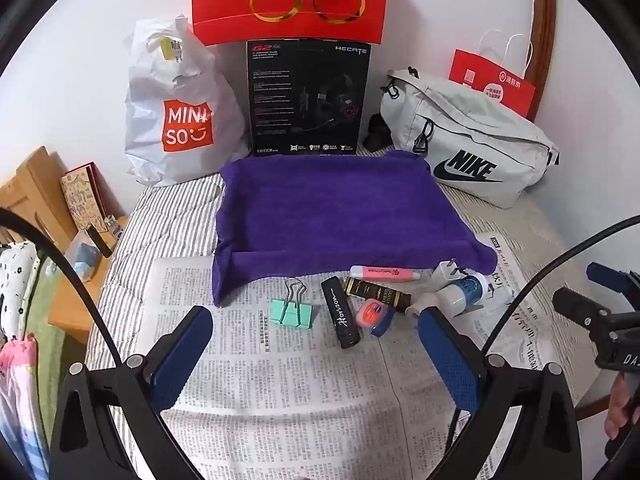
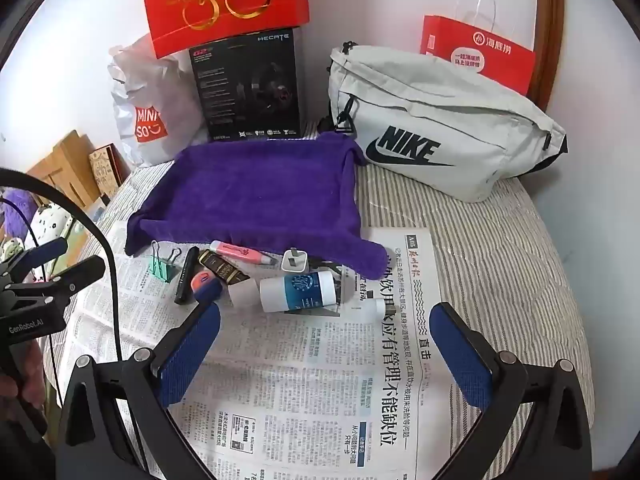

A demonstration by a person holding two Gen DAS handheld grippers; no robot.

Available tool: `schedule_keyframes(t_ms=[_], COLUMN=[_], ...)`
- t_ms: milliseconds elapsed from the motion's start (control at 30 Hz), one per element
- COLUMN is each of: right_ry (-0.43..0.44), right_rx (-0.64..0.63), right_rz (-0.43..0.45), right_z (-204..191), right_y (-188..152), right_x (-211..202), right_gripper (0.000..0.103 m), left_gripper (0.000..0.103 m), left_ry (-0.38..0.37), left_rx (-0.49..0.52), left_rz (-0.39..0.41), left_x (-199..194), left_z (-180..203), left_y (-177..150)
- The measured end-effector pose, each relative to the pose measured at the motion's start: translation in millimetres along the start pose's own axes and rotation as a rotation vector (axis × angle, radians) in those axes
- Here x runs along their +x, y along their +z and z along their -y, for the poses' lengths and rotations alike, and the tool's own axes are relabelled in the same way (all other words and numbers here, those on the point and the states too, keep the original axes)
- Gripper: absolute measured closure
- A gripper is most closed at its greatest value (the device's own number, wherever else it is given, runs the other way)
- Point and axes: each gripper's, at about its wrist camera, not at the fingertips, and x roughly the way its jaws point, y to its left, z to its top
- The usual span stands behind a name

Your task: Organize rigid objects

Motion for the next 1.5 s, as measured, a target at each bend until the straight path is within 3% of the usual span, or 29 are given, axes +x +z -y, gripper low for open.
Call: schedule_keyframes(t_ms=[133, 167, 333, 1500], right_ry=[0.007, 0.008, -0.007, -0.009], right_rx=[0.001, 0.003, -0.016, -0.007], right_rz=[-0.018, -0.017, -0.001, 0.042], right_z=[0.5, 1.1, -8.3, -10.6], right_y=[-1.8, -2.5, -3.5, -13.4], right_x=[0.3, 0.1, -6.1, -30.7], right_gripper=[0.0, 0.0, 0.0, 0.0], left_gripper=[0.0, 0.0, 0.0, 0.0], left_ry=[0.003, 0.011, 0.013, 0.034], left_rx=[0.006, -0.008, -0.028, -0.024], left_rz=[0.008, 0.066, 0.084, 0.092], left_x=[0.6, -7.9, -21.8, -46.7], left_z=[3.0, 4.9, 3.3, 7.5], left_y=[1.9, -5.2, -12.3, -16.8])
